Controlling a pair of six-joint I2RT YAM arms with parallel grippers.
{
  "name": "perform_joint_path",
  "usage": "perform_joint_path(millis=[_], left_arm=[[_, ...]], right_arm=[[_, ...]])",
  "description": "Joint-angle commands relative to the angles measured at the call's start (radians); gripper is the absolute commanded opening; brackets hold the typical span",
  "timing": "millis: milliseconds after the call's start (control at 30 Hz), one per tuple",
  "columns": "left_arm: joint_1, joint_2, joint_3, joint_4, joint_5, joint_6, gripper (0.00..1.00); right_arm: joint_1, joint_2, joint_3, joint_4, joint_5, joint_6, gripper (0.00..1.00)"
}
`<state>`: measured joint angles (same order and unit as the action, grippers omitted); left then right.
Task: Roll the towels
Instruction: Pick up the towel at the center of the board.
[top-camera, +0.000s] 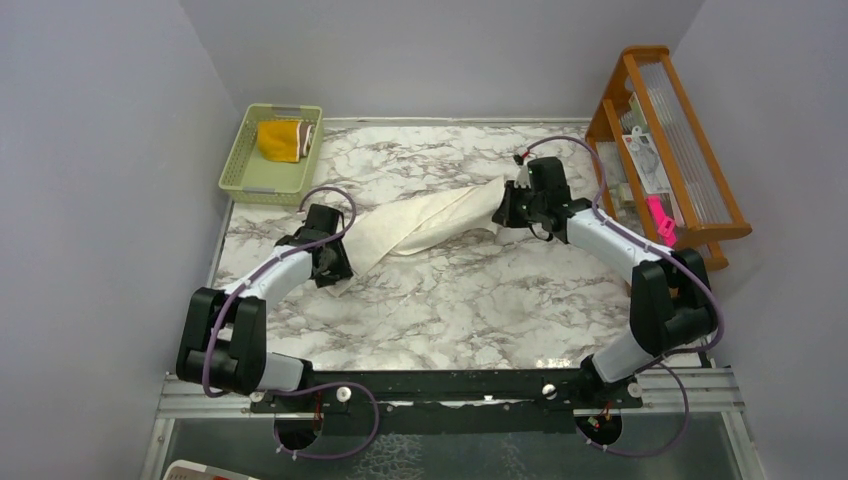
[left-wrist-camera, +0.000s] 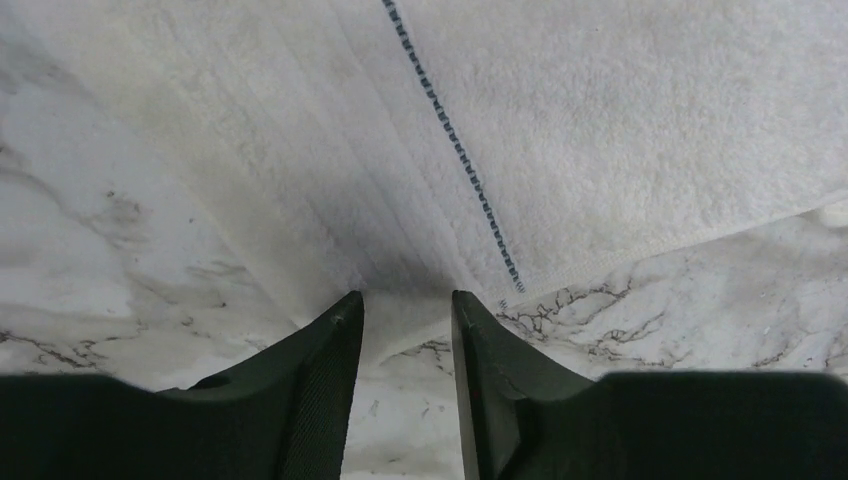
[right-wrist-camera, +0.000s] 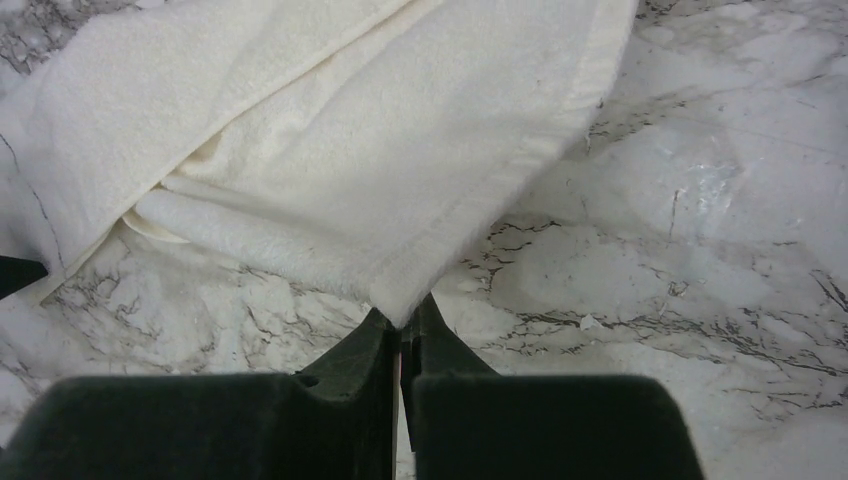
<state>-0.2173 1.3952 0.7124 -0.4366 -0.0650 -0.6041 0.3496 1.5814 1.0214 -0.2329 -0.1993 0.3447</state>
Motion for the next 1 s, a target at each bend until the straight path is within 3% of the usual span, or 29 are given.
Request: perform_joint_path(millis=[0,100,267,433,633,733,967], left_arm=[[-0.001,-0.079,0.048,-0.103,-0.037,0.018,0.47],[-0.001,-0.068,0.044,-0.100,-0.019,0.018,0.52],[-0.003,0.019,0.007,-0.055,0.021,-0.006,0.51],[-0.004,0.039,0.001,-0.039,0.004,0.014,0.23],[-0.002,0.006,0.056,-0.077,-0.038,0.030,0.16],[-0.001,0.010,0.083,-0.094,-0.041,0.042,0.00],[0.022,-0.018,0.125,-0.110,-0.024,0.048,0.00]], right_arm=[[-0.015,-0.059,-0.020,-0.005,-0.005,-0.019,0.01],[-0.020,-0.083,-0.037,0.000,-0.015,-0.016,0.01],[-0.023,-0.101,-0.045,0.001,-0.035,-0.016,0.01],[-0.024,-0.137,-0.070,0.012,-0.061,-0.007,0.01],[-0.024,-0.153,-0.075,0.009,-0.071,-0.009,0.01],[-0.024,-0.164,-0.080,0.012,-0.074,-0.007,0.01],[-0.024,-0.216,-0.111,0.002,-0.070,-0.004,0.01]])
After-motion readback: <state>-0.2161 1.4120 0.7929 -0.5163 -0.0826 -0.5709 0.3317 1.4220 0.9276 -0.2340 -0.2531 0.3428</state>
